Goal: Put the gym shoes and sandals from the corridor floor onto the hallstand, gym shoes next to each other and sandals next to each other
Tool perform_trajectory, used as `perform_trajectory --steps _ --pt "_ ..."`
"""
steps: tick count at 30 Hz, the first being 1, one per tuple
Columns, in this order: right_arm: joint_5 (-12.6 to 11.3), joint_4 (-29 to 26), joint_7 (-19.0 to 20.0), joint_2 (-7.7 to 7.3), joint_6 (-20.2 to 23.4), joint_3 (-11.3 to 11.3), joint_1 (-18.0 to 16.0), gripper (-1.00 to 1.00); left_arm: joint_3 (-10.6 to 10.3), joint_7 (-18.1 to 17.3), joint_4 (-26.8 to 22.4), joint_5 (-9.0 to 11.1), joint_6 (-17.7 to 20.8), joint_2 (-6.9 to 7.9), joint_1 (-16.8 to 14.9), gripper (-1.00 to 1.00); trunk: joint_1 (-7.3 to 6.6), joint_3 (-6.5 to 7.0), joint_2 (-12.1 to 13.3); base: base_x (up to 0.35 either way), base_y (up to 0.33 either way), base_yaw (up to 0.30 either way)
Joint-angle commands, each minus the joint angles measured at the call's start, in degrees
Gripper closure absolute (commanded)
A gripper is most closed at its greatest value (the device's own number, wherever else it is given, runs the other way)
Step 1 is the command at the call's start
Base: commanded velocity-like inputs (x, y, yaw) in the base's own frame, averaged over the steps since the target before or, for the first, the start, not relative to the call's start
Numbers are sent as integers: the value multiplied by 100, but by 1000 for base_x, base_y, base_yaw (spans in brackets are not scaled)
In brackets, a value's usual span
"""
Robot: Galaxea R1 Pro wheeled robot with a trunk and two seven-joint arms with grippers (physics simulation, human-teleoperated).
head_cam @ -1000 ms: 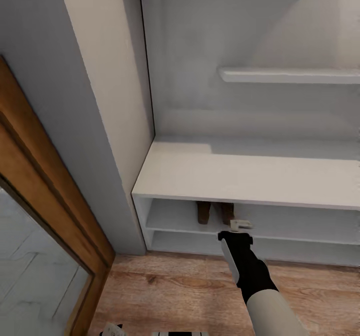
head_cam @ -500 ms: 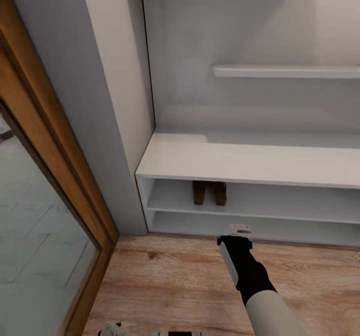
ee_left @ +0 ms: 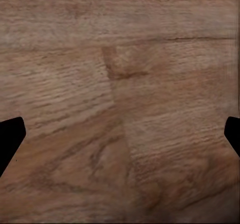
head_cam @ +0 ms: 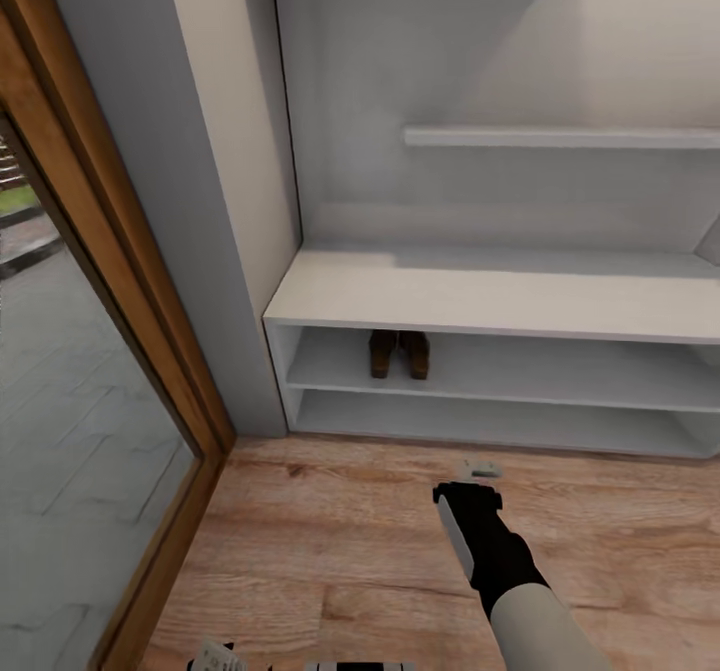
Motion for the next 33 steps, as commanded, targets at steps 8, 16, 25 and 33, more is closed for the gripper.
perform_trajectory --steps 8,16,25,33 --pt "42 657 6 -48 -773 -1 4 -100 214 -33 16 -27 -20 5 -2 -100 -5 -4 -2 -332 -121 0" --pt "47 1587 26 -508 -1780 17 5 -100 256 -33 17 -28 -20 21 -2 -100 -5 -4 -2 -329 -100 0" --pt "483 4002 423 -1047 -4388 29 25 -100 942 -41 35 -58 -29 60 68 -100 -5 -4 -2 -79 -22 -18" --pt "567 4231 441 -1194 -5309 29 239 -100 1162 -29 65 -76 -325 75 78 -100 -5 -4 -2 -1 0 -1"
